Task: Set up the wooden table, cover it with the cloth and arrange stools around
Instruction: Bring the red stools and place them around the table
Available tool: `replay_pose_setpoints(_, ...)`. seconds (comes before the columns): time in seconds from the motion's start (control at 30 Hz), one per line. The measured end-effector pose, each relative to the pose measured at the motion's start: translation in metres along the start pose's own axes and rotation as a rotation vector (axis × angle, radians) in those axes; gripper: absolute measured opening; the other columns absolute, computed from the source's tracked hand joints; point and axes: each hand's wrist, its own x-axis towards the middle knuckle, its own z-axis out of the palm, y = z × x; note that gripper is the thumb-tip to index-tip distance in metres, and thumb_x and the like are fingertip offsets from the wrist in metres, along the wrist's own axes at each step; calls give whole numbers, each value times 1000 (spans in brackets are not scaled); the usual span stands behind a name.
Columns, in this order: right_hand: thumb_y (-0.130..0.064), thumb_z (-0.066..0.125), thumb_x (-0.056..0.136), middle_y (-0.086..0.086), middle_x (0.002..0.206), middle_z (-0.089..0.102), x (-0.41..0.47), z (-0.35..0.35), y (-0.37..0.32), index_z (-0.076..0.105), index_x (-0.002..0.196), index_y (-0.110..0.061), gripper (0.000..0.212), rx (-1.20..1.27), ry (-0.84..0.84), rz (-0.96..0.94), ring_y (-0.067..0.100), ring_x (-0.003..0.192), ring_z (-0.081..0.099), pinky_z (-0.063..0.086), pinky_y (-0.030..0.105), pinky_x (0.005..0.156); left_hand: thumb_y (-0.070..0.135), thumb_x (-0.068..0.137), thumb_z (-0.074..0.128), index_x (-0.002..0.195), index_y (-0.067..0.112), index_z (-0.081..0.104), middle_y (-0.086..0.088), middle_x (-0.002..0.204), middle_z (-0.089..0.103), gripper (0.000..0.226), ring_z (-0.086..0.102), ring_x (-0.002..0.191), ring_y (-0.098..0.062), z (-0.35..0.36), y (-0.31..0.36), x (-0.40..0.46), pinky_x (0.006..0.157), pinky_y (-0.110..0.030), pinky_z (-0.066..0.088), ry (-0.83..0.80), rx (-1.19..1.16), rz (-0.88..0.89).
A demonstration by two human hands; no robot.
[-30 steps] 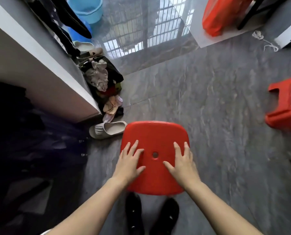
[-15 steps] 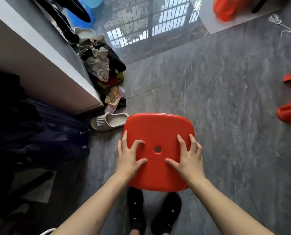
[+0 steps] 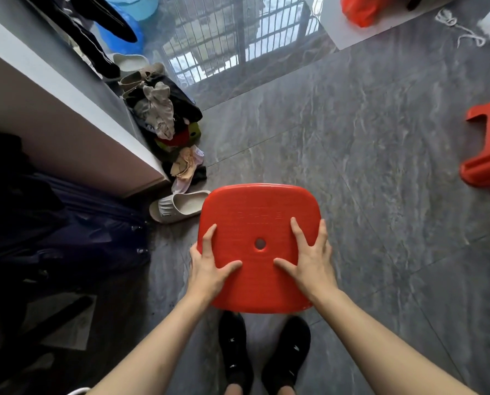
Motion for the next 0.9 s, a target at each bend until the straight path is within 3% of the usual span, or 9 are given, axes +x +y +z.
replay_pose_setpoints(0.13,-55,72,79,9,159,-20,-1,-3,1,2,148,-56,99,7,0,-1,40,135,24,43,52,100,42,71,82,141,56,18,-5,135,30,96,51,117,-28,-3,3,0,97,-41,42,-10,22,-4)
replay_pose_setpoints(0.4,-47,77,77,7,161,-13,-22,-18,25,15,151,-50,97,138,-10,45,38,140,25,32,45,112,36,72,82,141,54,27,-5,140,29,91,51,121,-28,-7,24,-7,105,-41,41,-82,138,90)
replay_pose_setpoints(0.57,-46,79,75,12,162,-9,-54,-55,31,22,151,-44,95,287,10,147,36,146,21,26,42,115,37,71,80,131,59,36,1,131,34,78,51,120,-21,-24,72,-23,104,-37,44,-176,252,246)
replay_pose_setpoints(0.7,-44,81,74,12,162,-10,-111,-104,32,26,151,-42,95,425,96,201,29,149,14,24,41,119,41,62,80,130,60,39,1,136,33,81,48,124,-18,-43,127,-71,104,-34,44,-214,318,372)
replay_pose_setpoints(0.9,-39,82,74,14,162,-6,-222,-197,39,31,150,-38,91,537,279,296,26,149,14,17,30,117,64,50,76,138,60,30,-3,154,10,99,30,138,-24,-55,221,-177,107,-41,41,-249,456,580)
